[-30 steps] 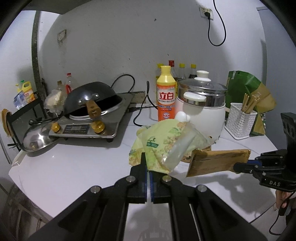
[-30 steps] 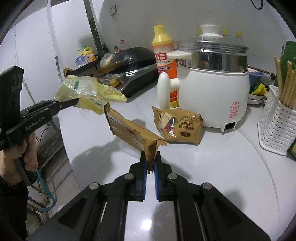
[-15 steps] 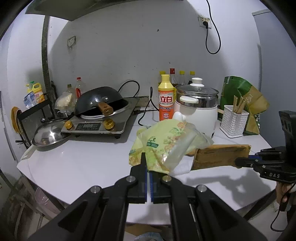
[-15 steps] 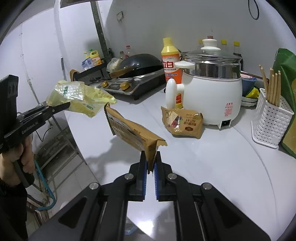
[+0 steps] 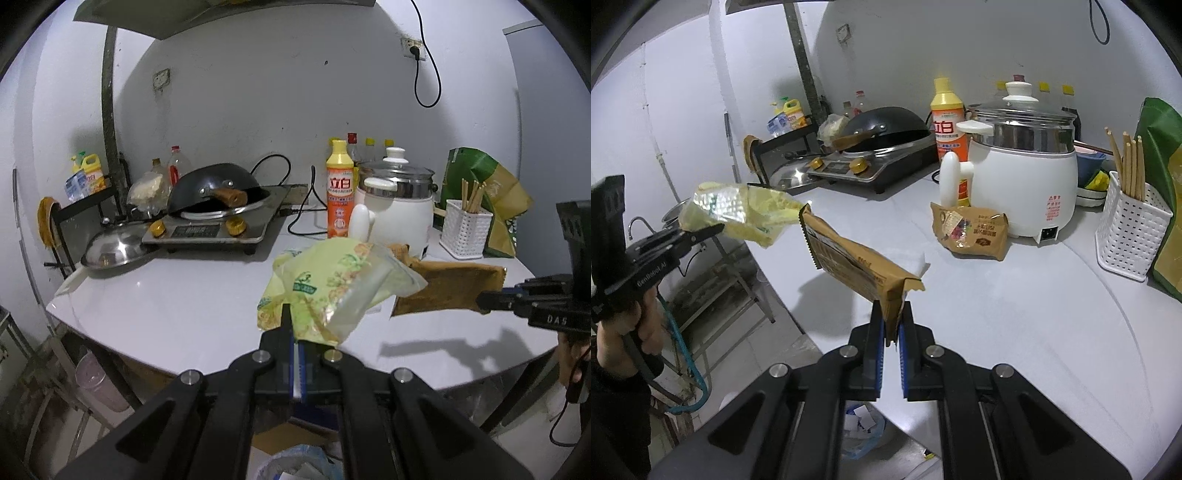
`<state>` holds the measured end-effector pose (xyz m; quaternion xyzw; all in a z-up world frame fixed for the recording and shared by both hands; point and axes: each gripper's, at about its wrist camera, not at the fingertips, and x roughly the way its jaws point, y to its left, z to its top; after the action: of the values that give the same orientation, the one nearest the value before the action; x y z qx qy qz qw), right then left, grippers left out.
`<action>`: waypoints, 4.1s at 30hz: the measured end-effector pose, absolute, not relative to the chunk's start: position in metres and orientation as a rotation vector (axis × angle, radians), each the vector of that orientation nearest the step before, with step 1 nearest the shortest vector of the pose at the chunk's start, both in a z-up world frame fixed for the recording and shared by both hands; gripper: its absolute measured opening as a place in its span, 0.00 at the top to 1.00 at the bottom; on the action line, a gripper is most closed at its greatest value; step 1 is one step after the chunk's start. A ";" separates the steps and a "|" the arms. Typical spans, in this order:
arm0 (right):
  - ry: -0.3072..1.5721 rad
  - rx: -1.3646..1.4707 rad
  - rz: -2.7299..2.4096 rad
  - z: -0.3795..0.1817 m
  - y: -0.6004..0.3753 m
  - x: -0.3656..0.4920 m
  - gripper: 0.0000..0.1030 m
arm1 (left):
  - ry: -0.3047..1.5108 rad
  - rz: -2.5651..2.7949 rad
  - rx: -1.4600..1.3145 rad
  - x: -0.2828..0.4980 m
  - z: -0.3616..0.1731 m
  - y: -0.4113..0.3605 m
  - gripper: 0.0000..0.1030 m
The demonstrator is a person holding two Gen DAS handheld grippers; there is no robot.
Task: Collect trash
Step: 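Carry the yellow bag with the left tool and brown packet with the right tool down to the bin, then open the left tool over the bin to drop the yellow bag, then open the right tool over the bin to drop the brown paper packet, then raise both open tools from the bin back up toward the counter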
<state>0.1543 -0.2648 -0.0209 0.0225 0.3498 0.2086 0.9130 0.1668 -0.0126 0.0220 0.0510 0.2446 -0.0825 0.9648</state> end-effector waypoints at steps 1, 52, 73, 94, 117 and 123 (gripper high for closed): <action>0.721 0.045 0.433 -0.021 -0.263 0.152 0.94 | 0.499 -0.167 0.101 0.163 0.019 -0.011 0.99; 1.164 -0.050 0.517 -0.258 -0.147 0.111 0.94 | 1.075 -0.062 -0.179 0.143 -0.290 0.068 0.99; 1.309 -0.048 0.478 -0.320 -0.154 0.137 0.94 | 1.235 -0.030 -0.267 0.161 -0.365 0.075 0.50; 1.447 -0.097 0.489 -0.374 -0.082 0.164 0.94 | 1.138 0.091 -0.382 0.136 -0.348 0.150 0.50; 1.472 -0.122 0.517 -0.373 -0.062 0.156 0.59 | 1.093 0.074 -0.375 0.128 -0.325 0.143 0.50; 1.434 -0.114 0.518 -0.357 -0.073 0.148 0.59 | 1.060 0.067 -0.353 0.122 -0.305 0.134 0.50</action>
<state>0.1481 -0.0733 -0.3574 -0.0518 0.6490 0.2347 0.7219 0.1220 0.1336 -0.3055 -0.1674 0.5027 0.0317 0.8475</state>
